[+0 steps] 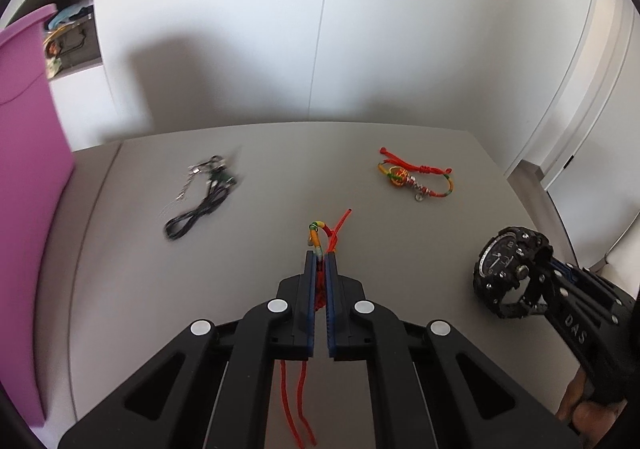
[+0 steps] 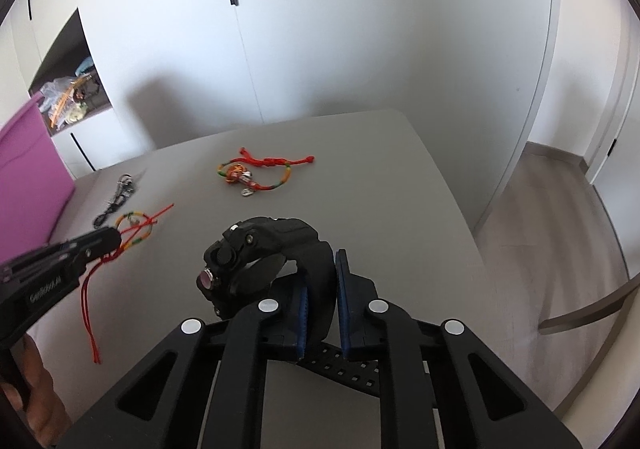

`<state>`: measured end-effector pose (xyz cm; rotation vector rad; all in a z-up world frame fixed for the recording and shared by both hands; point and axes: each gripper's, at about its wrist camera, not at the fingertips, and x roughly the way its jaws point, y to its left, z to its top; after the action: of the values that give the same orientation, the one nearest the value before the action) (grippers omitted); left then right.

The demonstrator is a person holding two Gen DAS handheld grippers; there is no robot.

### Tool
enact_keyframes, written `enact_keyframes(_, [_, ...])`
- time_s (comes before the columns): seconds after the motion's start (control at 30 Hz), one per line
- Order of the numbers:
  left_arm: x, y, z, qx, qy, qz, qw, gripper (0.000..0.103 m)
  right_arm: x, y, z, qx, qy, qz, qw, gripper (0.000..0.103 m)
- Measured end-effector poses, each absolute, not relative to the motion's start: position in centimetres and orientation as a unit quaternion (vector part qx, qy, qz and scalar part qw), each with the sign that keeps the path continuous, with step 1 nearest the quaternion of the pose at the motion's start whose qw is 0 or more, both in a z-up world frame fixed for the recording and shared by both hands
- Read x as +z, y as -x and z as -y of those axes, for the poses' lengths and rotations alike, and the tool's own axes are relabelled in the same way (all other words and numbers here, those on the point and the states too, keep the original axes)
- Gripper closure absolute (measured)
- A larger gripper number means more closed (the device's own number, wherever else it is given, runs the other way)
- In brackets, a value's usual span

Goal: Organize jewelry
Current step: 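Carry watch and red bracelet over the pink tub and open the left tool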

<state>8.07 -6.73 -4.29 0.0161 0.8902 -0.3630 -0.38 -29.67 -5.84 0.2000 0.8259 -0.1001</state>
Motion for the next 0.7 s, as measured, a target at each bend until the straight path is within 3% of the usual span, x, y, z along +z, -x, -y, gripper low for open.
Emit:
enact_keyframes(0.43, [-1.9,-4.8,3.1,-0.155,0.001,-0.418,0.895,0.098,-3.7,2.1,26.8,-0.023,-0.086,-0.382,0.920,0.091])
enact_keyframes(0.7, [2.9,-2.4,0.7,-0.153,0.009,-0.380,0.912,0.098,1.9,2.9,23.5,0.025,-0.076,-0.336,0.939,0.091])
